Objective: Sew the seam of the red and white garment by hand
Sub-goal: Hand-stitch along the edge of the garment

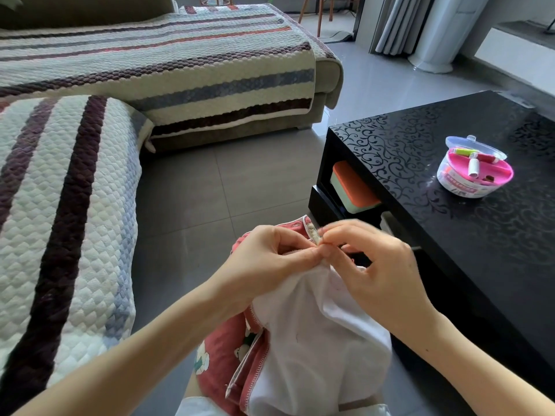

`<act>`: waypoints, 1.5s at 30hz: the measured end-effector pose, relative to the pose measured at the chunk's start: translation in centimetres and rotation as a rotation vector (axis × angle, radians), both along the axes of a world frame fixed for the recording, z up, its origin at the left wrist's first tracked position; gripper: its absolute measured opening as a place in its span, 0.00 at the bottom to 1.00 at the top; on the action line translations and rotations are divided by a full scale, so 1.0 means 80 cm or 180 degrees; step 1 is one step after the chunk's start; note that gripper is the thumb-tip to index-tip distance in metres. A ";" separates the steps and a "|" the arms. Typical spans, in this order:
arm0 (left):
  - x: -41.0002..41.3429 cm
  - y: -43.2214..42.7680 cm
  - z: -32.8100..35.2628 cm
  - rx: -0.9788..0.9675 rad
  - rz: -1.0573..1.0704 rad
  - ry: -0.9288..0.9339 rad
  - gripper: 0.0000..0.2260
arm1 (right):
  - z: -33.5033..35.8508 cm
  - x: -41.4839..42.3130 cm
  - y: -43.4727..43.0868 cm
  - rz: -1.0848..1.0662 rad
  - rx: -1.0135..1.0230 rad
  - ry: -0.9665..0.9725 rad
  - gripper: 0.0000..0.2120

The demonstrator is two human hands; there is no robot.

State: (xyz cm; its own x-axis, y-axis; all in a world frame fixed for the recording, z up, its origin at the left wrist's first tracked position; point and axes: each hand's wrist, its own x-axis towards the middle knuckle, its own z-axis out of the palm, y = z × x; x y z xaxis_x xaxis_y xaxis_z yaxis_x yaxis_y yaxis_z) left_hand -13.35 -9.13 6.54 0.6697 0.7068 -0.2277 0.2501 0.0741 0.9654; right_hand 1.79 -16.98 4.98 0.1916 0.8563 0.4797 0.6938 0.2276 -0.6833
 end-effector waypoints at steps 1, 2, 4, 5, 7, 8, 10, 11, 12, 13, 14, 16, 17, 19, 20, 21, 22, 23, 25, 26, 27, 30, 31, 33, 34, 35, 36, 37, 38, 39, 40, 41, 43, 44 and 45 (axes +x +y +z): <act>0.000 -0.001 0.002 -0.0009 0.0002 -0.0016 0.06 | 0.001 0.000 0.002 -0.0160 0.0265 -0.0481 0.05; 0.001 -0.001 0.003 -0.0010 0.0013 -0.0045 0.05 | 0.002 0.000 0.004 -0.0215 0.0503 -0.0813 0.07; 0.002 -0.002 0.003 0.0039 0.0027 -0.0106 0.04 | 0.008 -0.004 0.005 -0.0137 0.0789 -0.1097 0.10; 0.002 -0.002 0.004 0.0074 0.0033 -0.0120 0.04 | 0.011 -0.007 0.006 -0.0047 0.0820 -0.1103 0.11; 0.002 0.000 0.008 0.0117 0.0044 -0.0137 0.05 | 0.014 -0.010 0.011 0.0134 0.0766 -0.1005 0.12; 0.003 0.001 0.010 0.0105 0.0052 -0.0131 0.06 | 0.014 -0.010 0.014 0.0183 0.0745 -0.0979 0.12; 0.002 0.003 0.014 0.0039 0.0058 -0.0084 0.08 | 0.013 -0.010 0.020 0.0245 0.0754 -0.0977 0.13; 0.002 0.003 0.015 0.0006 0.0051 -0.0049 0.08 | 0.012 -0.008 0.022 0.0282 0.0779 -0.0979 0.13; 0.002 0.004 0.015 -0.0024 0.0042 -0.0027 0.09 | 0.012 -0.006 0.023 0.0322 0.0832 -0.0982 0.14; 0.001 0.005 0.014 -0.0066 0.0012 -0.0018 0.10 | 0.011 -0.003 0.024 0.0391 0.0909 -0.0978 0.15; 0.000 0.006 0.012 -0.0126 -0.0021 -0.0024 0.13 | 0.010 0.000 0.026 0.0488 0.1008 -0.0958 0.16; 0.000 0.007 0.010 -0.0285 -0.0065 -0.0090 0.17 | 0.009 0.006 0.029 0.0703 0.1163 -0.0865 0.12; 0.000 0.006 0.011 -0.0332 -0.0077 -0.0118 0.18 | 0.009 0.007 0.031 0.0773 0.1192 -0.0792 0.09; 0.000 0.006 0.014 -0.0348 -0.0075 -0.0148 0.18 | 0.005 0.007 0.034 0.0809 0.1201 -0.0678 0.08; 0.000 0.006 0.015 -0.0313 -0.0085 -0.0134 0.17 | 0.004 0.007 0.034 0.0793 0.1216 -0.0648 0.08; 0.001 0.005 0.017 -0.0308 -0.0079 -0.0141 0.15 | 0.004 0.005 0.033 0.0774 0.1227 -0.0620 0.08; 0.002 0.005 0.016 -0.0243 -0.0052 -0.0104 0.10 | 0.007 0.004 0.030 0.0761 0.1256 -0.0568 0.10; 0.004 0.004 0.014 -0.0138 -0.0008 0.0002 0.07 | 0.012 0.002 0.028 0.0772 0.1318 -0.0490 0.12; 0.006 -0.002 0.004 0.0084 0.0120 0.0324 0.11 | 0.026 -0.004 0.028 0.0895 0.1439 -0.0221 0.11; 0.007 -0.005 -0.002 0.0065 0.0109 0.0381 0.10 | 0.031 -0.005 0.030 0.1018 0.1372 0.0023 0.07; 0.008 -0.009 -0.004 -0.0034 0.0027 0.0367 0.08 | 0.033 -0.007 0.032 0.1112 0.1161 0.0374 0.04; 0.005 -0.007 -0.002 -0.0268 -0.0158 0.0152 0.06 | 0.034 -0.005 0.042 0.1422 0.0048 0.2220 0.07; 0.003 -0.005 0.000 -0.0340 -0.0166 0.0089 0.06 | 0.035 0.001 0.046 0.1455 -0.0357 0.2951 0.06; -0.001 0.000 0.001 -0.0497 -0.0193 -0.0007 0.07 | 0.034 0.024 0.057 0.1386 -0.0927 0.3788 0.03; -0.003 0.000 0.001 -0.0559 -0.0211 -0.0028 0.07 | 0.032 0.037 0.064 0.1293 -0.1119 0.3869 0.03; -0.005 0.000 0.002 -0.0594 -0.0233 -0.0048 0.07 | 0.028 0.050 0.072 0.1195 -0.1269 0.3805 0.03; -0.006 0.000 0.001 -0.0597 -0.0257 -0.0074 0.06 | 0.020 0.064 0.083 0.1064 -0.1378 0.3639 0.05; -0.008 0.000 0.001 -0.0597 -0.0289 -0.0107 0.05 | 0.010 0.077 0.094 0.0888 -0.1442 0.3410 0.08; -0.009 0.000 0.003 -0.0590 -0.0295 -0.0152 0.05 | -0.004 0.089 0.107 0.0653 -0.1482 0.3150 0.10; -0.010 0.001 0.004 -0.0584 -0.0286 -0.0184 0.06 | -0.020 0.103 0.119 0.0355 -0.1504 0.2860 0.12; -0.011 0.001 0.005 -0.0570 -0.0266 -0.0201 0.07 | -0.039 0.118 0.131 -0.0016 -0.1508 0.2531 0.12; -0.012 0.001 0.008 -0.0576 -0.0255 -0.0204 0.08 | -0.059 0.135 0.141 -0.0471 -0.1496 0.2167 0.12; -0.016 0.001 0.011 -0.0541 -0.0260 -0.0183 0.09 | -0.091 0.171 0.150 -0.1497 -0.1378 0.1504 0.09; -0.018 0.002 0.012 -0.0501 -0.0262 -0.0172 0.08 | -0.103 0.187 0.153 -0.1873 -0.1277 0.1391 0.07; -0.020 0.002 0.013 -0.0493 -0.0263 -0.0167 0.07 | -0.104 0.195 0.155 -0.2085 -0.1126 0.1438 0.06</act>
